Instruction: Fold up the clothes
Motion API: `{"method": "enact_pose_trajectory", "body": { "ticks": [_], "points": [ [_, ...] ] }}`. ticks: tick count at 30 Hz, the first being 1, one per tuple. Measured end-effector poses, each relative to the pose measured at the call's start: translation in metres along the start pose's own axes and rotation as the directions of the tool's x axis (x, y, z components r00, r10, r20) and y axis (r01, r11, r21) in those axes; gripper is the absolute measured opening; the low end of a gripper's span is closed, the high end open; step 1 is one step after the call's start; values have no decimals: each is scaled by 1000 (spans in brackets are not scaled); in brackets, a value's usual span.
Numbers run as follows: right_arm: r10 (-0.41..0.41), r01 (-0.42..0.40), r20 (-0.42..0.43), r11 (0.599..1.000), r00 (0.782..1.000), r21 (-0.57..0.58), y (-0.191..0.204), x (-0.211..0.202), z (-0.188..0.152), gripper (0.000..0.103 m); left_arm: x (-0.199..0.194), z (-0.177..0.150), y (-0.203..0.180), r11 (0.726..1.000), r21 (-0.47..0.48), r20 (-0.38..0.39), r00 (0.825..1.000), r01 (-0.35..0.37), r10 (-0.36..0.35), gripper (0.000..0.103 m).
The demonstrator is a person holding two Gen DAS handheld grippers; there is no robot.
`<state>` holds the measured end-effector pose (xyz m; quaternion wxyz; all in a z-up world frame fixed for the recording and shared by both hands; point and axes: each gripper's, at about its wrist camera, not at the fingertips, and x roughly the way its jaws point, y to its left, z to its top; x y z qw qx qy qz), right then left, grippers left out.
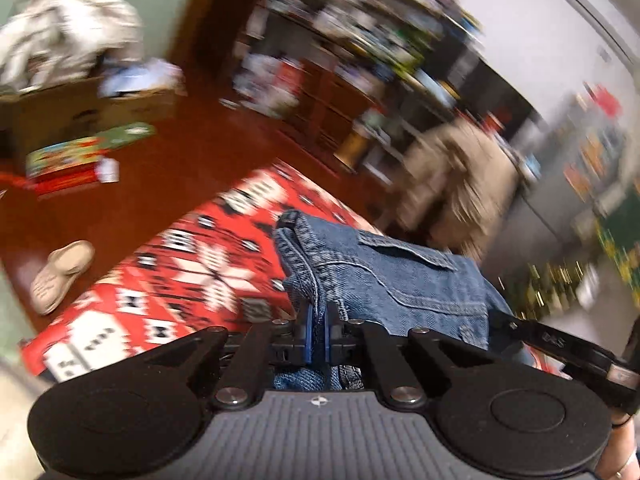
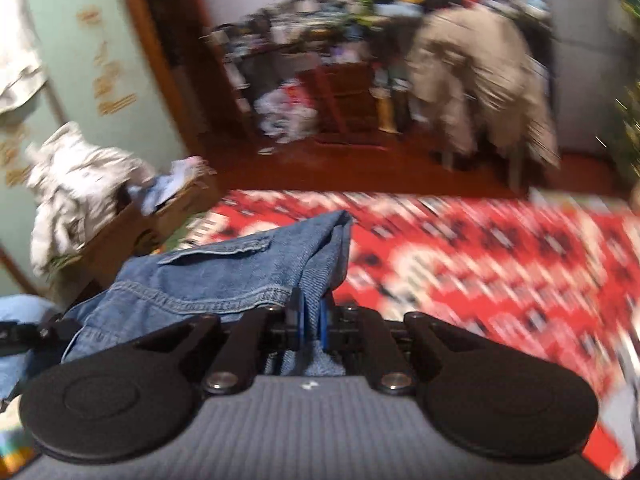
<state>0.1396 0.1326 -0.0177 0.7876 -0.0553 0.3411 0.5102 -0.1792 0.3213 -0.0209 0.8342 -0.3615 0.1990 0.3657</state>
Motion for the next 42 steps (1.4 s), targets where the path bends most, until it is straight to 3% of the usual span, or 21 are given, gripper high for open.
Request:
{"method": "enact_pose_trajectory", "body": {
  "ticks": [3, 6, 10, 13, 16, 22, 33, 37, 39, 42],
  "points": [
    [70, -73, -35, 994, 997, -81, 26, 44, 36, 7, -3, -4, 7, 991, -101, 67, 993, -85, 92, 6],
    [123, -138, -95, 975, 988, -173, 52, 99, 61, 7, 0, -15, 12, 969, -191, 119, 976, -159, 184, 6],
    [150, -192, -164, 940, 975, -281, 80, 165, 76, 7, 29, -30, 16, 937, -267, 151, 951, -225, 271, 6],
    [149, -207, -189, 917, 971, -341, 94, 203, 83, 7, 51, -34, 21, 903, -356, 131, 943, -242, 304, 6],
    [152, -225, -208, 891, 966, -394, 107, 232, 87, 7, 63, -39, 18, 881, -412, 122, 944, -233, 307, 6],
    [134, -244, -250, 838, 959, -488, 114, 275, 74, 7, 80, -50, 6, 896, -388, 135, 948, -218, 289, 5],
    [78, -193, -260, 872, 962, -451, 103, 320, 46, 7, 94, -78, 24, 864, -416, 9, 948, -285, 317, 6],
    [59, -171, -266, 892, 962, -419, 102, 323, 46, 9, 96, -82, 25, 879, -377, 3, 948, -293, 318, 6],
    [42, -150, -260, 899, 965, -412, 102, 316, 50, 14, 96, -82, 29, 886, -371, -7, 955, -278, 297, 10],
    [51, -140, -232, 912, 971, -386, 99, 281, 57, 16, 91, -76, 48, 867, -447, -57, 974, -222, 220, 16]
  ]
}}
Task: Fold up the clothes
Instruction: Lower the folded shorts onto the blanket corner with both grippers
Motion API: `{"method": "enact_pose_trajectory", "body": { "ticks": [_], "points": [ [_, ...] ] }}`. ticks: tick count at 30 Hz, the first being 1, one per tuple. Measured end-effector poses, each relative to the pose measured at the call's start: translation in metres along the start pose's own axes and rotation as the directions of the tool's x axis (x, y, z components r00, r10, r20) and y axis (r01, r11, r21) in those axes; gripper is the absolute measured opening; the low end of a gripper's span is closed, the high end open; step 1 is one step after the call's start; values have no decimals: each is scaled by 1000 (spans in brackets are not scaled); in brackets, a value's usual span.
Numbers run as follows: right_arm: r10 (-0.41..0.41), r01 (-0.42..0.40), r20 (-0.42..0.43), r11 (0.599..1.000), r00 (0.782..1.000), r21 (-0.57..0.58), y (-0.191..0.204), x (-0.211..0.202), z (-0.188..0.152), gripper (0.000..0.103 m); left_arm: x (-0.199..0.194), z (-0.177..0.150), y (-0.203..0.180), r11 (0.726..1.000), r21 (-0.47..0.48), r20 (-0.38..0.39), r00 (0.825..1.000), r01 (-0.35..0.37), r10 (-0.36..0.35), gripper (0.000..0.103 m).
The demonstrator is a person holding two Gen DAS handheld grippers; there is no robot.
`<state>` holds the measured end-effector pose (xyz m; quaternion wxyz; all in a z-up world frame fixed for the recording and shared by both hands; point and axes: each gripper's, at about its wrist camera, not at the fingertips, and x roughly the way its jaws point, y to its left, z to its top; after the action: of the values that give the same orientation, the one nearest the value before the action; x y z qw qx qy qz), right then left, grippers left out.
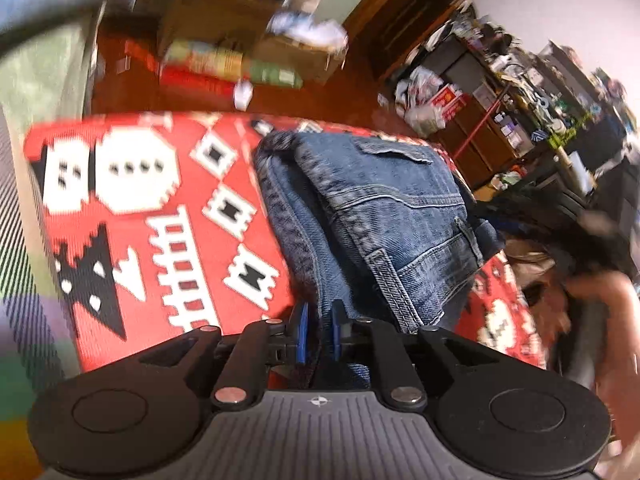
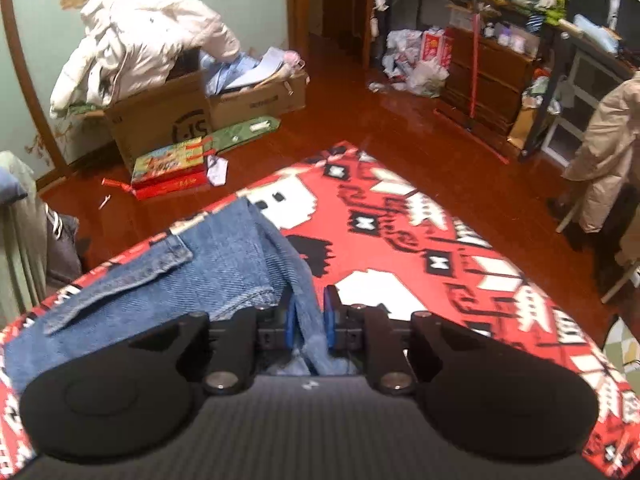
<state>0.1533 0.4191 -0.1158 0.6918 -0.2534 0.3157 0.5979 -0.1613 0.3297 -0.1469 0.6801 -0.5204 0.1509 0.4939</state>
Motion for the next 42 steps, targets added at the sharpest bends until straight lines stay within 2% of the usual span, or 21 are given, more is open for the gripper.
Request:
{"method": "enact_pose_trajectory", "body": {
  "ticks": [2, 4, 6, 10, 13, 15, 18, 21, 23, 25, 26, 27, 30, 31, 34, 39, 42],
  "points": [
    [17, -18, 27, 998, 999, 56, -2, -34, -11, 17, -2, 12, 10, 998, -59, -59, 998, 28, -32, 20],
    [35, -40, 52, 993, 998, 115, -1, -72, -31, 18, -9, 19, 18, 997, -67, -93, 995, 32, -39, 25],
    [33, -40, 47, 986, 998, 159, 7, -104, -61, 18, -16, 24, 26, 997, -74, -127, 991, 35, -45, 25],
    [58, -57, 6, 952, 998, 302, 32, -144, -134, 18, -24, 28, 39, 995, -89, -173, 982, 54, -69, 24],
    [78, -82, 28, 878, 997, 471, 47, -159, -179, 18, -29, 28, 39, 990, -76, -175, 976, 116, -128, 25],
    [82, -106, 69, 816, 994, 568, 54, -165, -197, 19, -30, 26, 35, 985, -54, -183, 968, 165, -173, 34],
    [78, -127, 104, 742, 992, 658, 63, -162, -210, 22, -23, 23, 29, 979, -40, -213, 955, 202, -205, 38],
    [76, -113, 84, 709, 994, 697, 69, -149, -214, 24, -15, 21, 30, 971, -53, -238, 942, 232, -238, 40],
    [101, -141, 100, 657, 990, 740, 68, -142, -219, 24, -6, 19, 29, 964, -74, -269, 926, 253, -264, 40],
    [123, -169, 119, 609, 985, 774, 68, -138, -223, 23, 1, 17, 28, 964, -77, -297, 917, 255, -266, 39],
    [127, -180, 130, 606, 983, 775, 69, -139, -225, 23, 2, 16, 28, 968, -73, -305, 919, 239, -250, 25],
    [130, -191, 141, 604, 981, 773, 70, -141, -226, 23, 5, 16, 29, 972, -81, -315, 920, 219, -233, 12],
    [131, -229, 189, 607, 973, 761, 69, -150, -232, 23, 10, 21, 41, 956, -192, -338, 899, 222, -277, 13],
    [117, -212, 178, 633, 977, 745, 70, -154, -234, 23, 11, 22, 44, 950, -217, -343, 894, 223, -288, 13],
    [82, -150, 133, 732, 988, 664, 78, -162, -239, 23, 10, 23, 43, 949, -223, -341, 894, 224, -291, 12],
    [30, -76, 96, 852, 995, 518, 104, -159, -233, 22, 9, 23, 43, 949, -222, -337, 896, 224, -290, 13],
    [9, -47, 87, 894, 996, 445, 116, -151, -226, 22, 11, 24, 44, 948, -225, -336, 896, 223, -291, 14]
  ]
}}
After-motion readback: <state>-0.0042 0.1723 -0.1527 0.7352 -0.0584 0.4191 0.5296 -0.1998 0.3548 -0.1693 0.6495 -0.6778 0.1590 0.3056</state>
